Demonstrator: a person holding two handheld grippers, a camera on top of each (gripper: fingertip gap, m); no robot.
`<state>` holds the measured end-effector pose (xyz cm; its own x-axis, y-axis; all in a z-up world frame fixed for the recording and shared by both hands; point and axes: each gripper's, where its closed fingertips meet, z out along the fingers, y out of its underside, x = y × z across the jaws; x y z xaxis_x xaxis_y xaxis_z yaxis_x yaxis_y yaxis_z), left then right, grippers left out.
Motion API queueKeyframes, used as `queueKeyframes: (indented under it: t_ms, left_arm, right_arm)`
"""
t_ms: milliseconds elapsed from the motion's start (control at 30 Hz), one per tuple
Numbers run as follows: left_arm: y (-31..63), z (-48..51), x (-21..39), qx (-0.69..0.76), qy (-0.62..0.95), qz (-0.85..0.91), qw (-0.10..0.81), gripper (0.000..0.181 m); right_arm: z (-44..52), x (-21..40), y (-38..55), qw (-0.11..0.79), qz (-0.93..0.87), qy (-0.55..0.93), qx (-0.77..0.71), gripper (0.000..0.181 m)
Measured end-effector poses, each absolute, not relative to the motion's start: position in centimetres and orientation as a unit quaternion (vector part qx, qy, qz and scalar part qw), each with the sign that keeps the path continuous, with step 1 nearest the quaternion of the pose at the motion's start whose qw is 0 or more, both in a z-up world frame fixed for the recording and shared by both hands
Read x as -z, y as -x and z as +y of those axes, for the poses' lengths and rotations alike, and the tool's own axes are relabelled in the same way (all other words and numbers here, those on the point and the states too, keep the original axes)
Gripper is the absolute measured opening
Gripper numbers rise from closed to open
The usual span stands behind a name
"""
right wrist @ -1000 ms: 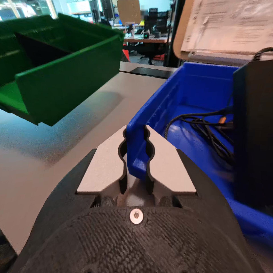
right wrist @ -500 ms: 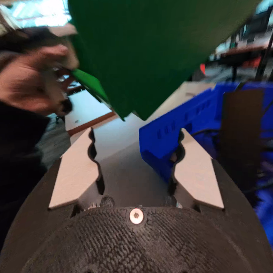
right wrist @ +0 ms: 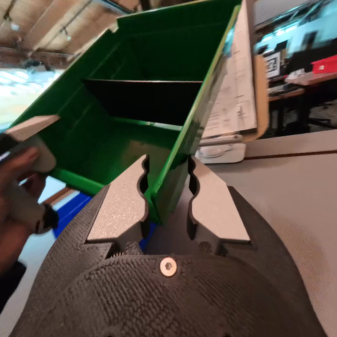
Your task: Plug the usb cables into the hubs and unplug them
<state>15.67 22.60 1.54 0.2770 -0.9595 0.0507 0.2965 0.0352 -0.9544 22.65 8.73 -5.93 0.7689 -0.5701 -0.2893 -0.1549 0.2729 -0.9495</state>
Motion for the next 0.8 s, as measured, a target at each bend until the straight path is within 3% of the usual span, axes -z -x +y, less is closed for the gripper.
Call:
queueKeyframes:
  t_ms: [133,300,433,600,667,800]
  left_arm:
    - [-18.1,17.4,-0.6,0.491,0.44,0.355,0.663,0.005]
    - [-19.6,11.3,-0.1,0.492,0.362,0.429,0.665,0.025]
    - [-18.3,9.3,1.5,0.49,0.357,0.533,0.591,0.058]
    - [-12.6,21.8,4.0,0.378,0.493,0.509,0.596,0.066]
    - [-10.2,28.3,7.6,0.327,0.581,0.49,0.562,0.079]
    - [-7.5,35.2,15.2,0.319,0.695,0.454,0.457,0.08]
  right_arm:
    - [2.7,6.3,-27.3,0.737,0.383,0.523,0.191,0.006]
    - [-2.1,6.2,-31.2,0.739,0.411,0.502,0.183,0.003]
    - [-6.1,6.0,-33.6,0.725,0.424,0.506,0.197,0.005]
    - [-13.8,7.5,-38.1,0.678,0.463,0.517,0.242,0.005]
    - [-16.7,8.6,-39.8,0.656,0.479,0.522,0.258,0.005]
    - [-20.6,11.1,-43.1,0.619,0.514,0.526,0.276,0.006]
